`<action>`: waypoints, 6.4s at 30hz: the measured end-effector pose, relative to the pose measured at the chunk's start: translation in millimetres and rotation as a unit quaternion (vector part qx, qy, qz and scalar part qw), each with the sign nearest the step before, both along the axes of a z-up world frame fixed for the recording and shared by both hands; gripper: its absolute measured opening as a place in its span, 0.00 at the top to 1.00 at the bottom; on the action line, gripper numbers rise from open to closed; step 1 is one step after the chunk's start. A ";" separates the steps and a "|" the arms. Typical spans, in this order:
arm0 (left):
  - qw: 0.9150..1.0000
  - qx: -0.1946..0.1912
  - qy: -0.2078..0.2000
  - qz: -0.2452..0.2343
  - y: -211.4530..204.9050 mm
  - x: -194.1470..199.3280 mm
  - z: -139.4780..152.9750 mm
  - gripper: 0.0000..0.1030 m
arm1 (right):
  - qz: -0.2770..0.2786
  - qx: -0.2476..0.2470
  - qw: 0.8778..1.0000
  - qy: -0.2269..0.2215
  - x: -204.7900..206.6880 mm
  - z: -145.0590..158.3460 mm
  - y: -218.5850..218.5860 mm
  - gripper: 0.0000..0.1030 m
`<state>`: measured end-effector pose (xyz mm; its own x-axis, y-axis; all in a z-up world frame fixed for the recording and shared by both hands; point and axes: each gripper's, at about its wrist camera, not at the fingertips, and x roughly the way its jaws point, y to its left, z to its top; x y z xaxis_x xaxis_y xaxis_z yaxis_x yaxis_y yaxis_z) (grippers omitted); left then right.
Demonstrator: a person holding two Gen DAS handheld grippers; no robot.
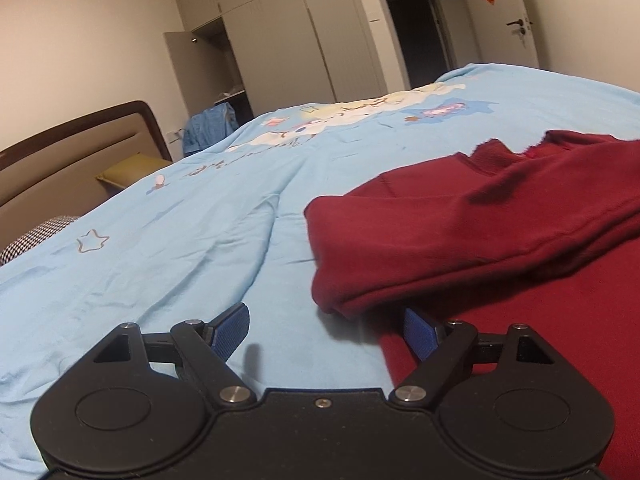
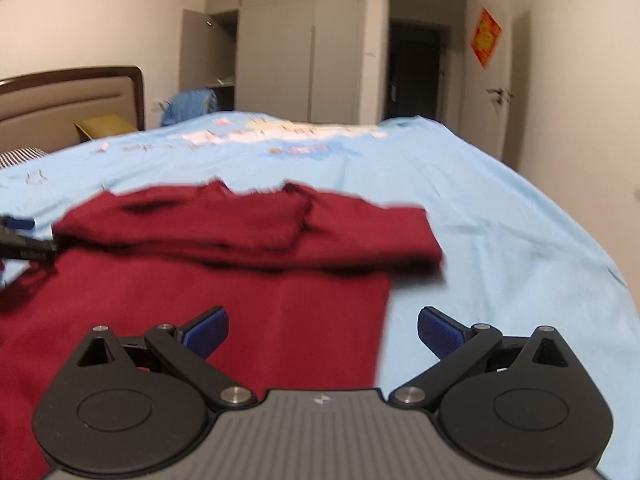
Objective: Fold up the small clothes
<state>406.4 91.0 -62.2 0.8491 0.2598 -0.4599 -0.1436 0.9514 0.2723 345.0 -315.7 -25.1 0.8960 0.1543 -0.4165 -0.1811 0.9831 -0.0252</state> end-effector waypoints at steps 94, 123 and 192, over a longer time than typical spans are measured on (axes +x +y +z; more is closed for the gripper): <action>0.992 -0.120 0.016 0.042 25.6 13.6 9.5 0.53 | -0.021 0.006 0.999 0.030 124.5 -40.0 43.2 0.00; 0.990 -0.124 0.065 -0.033 6.9 -177.8 5.5 0.01 | 0.025 -0.097 0.994 0.049 -80.8 -43.8 -9.9 0.00; 0.984 0.025 0.007 -0.179 -74.6 -274.4 2.2 0.79 | 0.172 -0.184 0.964 -0.087 -193.9 -18.7 33.5 0.89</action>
